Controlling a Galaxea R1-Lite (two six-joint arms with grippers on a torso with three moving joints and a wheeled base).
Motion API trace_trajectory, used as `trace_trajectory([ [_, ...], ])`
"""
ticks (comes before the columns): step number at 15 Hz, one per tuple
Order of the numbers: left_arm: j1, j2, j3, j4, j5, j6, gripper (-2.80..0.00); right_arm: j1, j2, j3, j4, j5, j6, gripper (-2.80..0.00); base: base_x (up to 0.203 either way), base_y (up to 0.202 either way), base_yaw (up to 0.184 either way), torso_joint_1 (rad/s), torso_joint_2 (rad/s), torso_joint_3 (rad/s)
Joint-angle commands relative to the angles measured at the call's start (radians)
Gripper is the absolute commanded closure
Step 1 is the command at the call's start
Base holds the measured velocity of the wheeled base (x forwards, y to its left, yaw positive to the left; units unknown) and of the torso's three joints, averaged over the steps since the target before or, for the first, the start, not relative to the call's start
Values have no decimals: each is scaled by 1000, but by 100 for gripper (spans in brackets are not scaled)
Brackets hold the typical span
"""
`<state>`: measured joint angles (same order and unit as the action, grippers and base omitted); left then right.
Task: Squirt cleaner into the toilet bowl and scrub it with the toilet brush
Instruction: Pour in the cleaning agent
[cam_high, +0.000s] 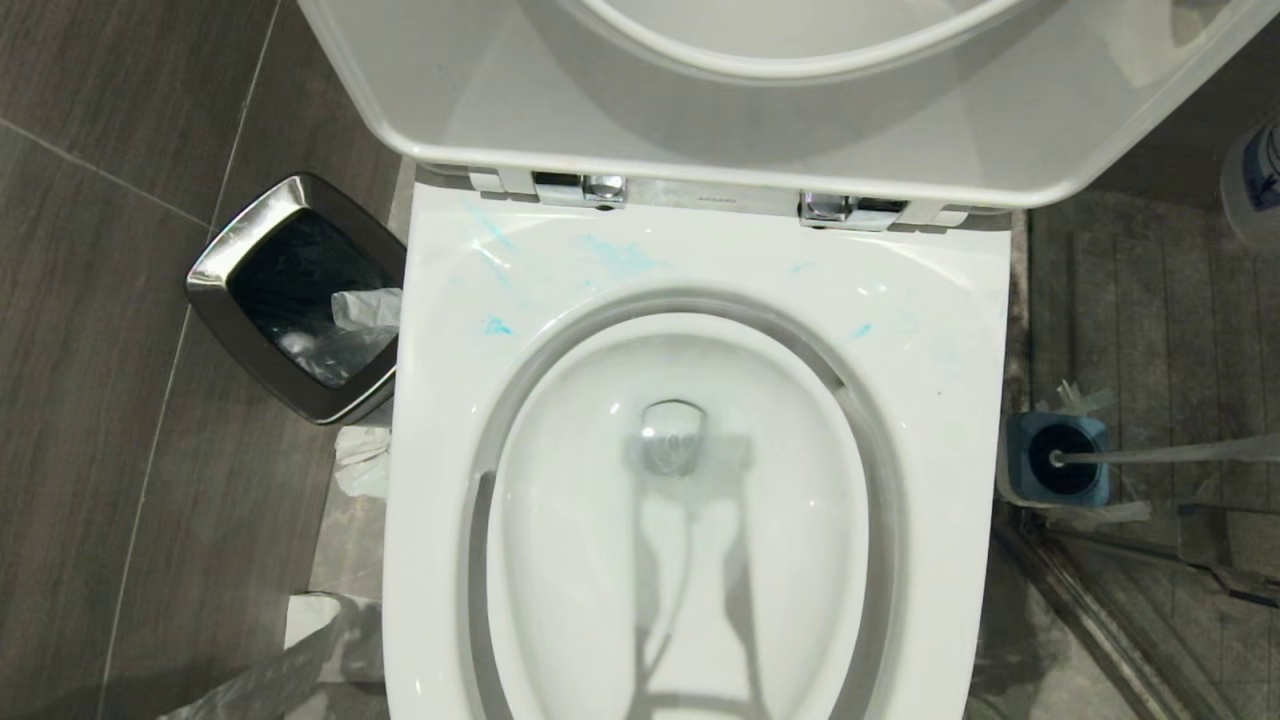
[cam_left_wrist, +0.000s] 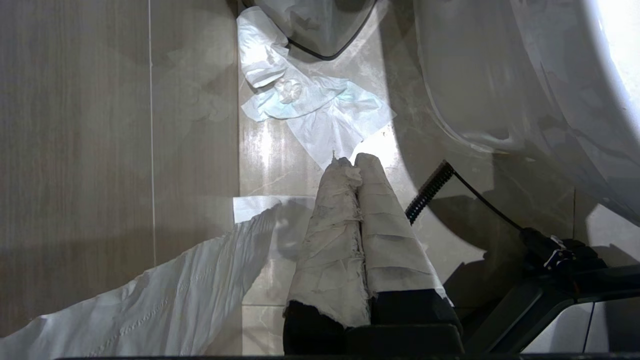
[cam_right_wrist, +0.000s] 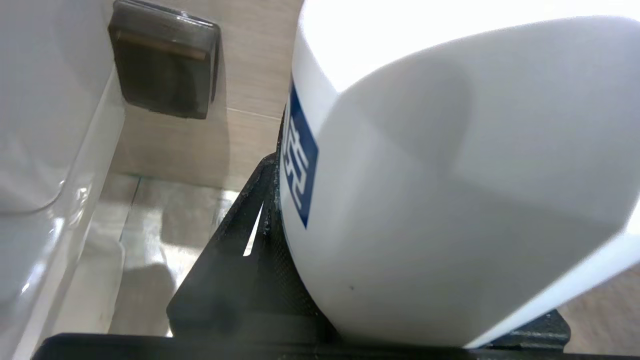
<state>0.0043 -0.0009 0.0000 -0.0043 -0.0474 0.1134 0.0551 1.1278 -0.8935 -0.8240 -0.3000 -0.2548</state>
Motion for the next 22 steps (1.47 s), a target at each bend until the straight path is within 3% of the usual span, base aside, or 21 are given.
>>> trace_trajectory([
  [1, 0, 1, 8, 1, -2, 3, 0, -1, -76, -19, 44, -2, -3, 0, 0, 0, 0, 0, 0, 0],
  [8, 0, 1, 6, 0, 12, 0, 0, -1, -210, 8, 172, -2, -3, 0, 0, 0, 0, 1, 1, 77],
  [22, 0, 1, 6, 3, 17, -35, 0, 0, -252, 68, 180, -1, -26, 0, 0, 0, 0, 1, 2, 199],
])
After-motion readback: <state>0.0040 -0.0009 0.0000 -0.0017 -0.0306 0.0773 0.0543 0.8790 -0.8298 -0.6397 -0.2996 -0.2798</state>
